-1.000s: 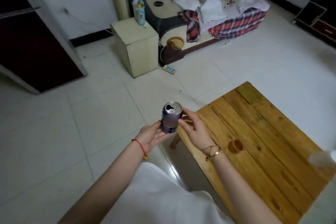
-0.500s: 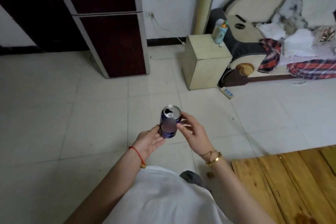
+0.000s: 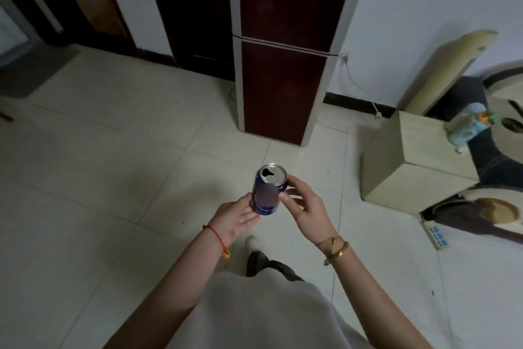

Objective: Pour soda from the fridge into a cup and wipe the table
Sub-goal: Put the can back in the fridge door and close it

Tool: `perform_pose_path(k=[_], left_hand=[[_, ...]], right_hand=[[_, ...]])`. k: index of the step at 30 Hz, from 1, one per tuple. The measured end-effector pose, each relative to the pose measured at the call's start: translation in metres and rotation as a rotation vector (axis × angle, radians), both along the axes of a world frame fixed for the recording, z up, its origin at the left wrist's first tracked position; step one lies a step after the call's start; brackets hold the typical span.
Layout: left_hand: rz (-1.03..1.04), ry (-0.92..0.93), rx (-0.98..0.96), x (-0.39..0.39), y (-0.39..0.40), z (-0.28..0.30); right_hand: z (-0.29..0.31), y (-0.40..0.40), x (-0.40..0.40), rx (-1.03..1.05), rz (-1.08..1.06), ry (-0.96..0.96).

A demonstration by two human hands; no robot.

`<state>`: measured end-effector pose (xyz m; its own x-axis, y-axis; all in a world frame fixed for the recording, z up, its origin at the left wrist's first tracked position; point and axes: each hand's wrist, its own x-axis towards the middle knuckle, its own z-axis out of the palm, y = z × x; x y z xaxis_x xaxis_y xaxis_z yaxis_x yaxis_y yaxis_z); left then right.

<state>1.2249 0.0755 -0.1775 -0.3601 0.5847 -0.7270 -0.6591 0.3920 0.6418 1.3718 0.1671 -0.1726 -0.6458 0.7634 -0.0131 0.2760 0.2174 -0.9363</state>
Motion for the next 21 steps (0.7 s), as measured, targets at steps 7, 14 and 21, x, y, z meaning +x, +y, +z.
perform_pose_path(k=[7,14,21], left_hand=[[0.17,-0.008,0.021,-0.086,0.084,0.024],[0.229,-0.012,0.073,-0.155,0.141,0.031],[0.202,-0.025,0.113,-0.229,0.185,0.019]], right_hand=[[0.017,0.106,-0.101,0.031,0.138,0.046],[0.026,0.177,-0.183,0.037,0.219,0.064],[0.026,0.221,-0.254,0.051,0.202,0.043]])
